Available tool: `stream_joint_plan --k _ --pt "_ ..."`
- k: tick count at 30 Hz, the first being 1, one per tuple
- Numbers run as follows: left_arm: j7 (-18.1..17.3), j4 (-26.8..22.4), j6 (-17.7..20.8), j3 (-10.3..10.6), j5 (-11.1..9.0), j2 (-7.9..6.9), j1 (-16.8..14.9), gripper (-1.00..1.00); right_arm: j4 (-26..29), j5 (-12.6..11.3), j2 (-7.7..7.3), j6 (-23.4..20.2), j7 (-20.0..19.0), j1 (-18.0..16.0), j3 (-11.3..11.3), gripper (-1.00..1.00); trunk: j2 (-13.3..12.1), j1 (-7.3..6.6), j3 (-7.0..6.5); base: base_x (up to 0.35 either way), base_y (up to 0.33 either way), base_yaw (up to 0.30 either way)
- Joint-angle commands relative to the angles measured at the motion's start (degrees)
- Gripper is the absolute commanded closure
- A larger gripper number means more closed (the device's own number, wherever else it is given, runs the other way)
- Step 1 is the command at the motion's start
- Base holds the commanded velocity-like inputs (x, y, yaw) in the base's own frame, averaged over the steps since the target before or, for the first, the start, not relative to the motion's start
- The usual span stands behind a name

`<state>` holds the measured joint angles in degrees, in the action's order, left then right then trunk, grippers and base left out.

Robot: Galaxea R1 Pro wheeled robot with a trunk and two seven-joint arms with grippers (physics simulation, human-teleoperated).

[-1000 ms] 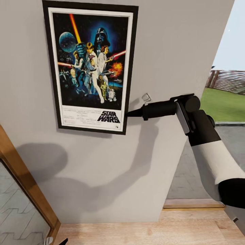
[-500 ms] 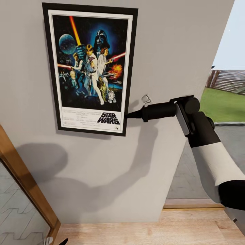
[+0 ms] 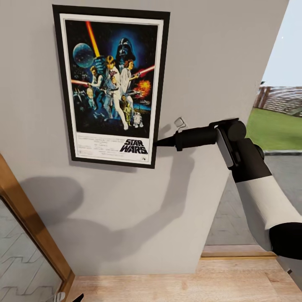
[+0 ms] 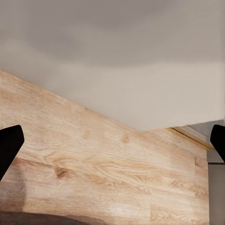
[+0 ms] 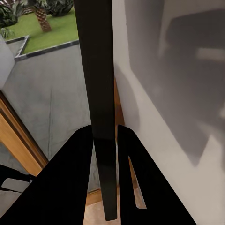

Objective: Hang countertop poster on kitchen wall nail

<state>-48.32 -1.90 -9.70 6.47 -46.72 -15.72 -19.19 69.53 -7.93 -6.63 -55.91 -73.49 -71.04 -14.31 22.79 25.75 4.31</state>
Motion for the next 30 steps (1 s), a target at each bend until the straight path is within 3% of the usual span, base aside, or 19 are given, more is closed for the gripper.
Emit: stream_joint_plan --k 1,30 --pt "-0.1 0.06 -0.41 0.48 -0.3 -0.01 -0.06 -1.0 -0.01 -0.42 -0.05 -0.49 0.01 -0.06 -0.1 1.0 0.13 0.04 0.13 0.0 0.0 0.0" --pt "-0.16 0.06 -0.41 0.48 -0.3 -0.01 -0.06 -1.0 -0.01 -0.4 -0.05 -0.47 0.04 0.09 -0.1 1.0 0.13 0.04 0.13 0.0 0.013 0.0"
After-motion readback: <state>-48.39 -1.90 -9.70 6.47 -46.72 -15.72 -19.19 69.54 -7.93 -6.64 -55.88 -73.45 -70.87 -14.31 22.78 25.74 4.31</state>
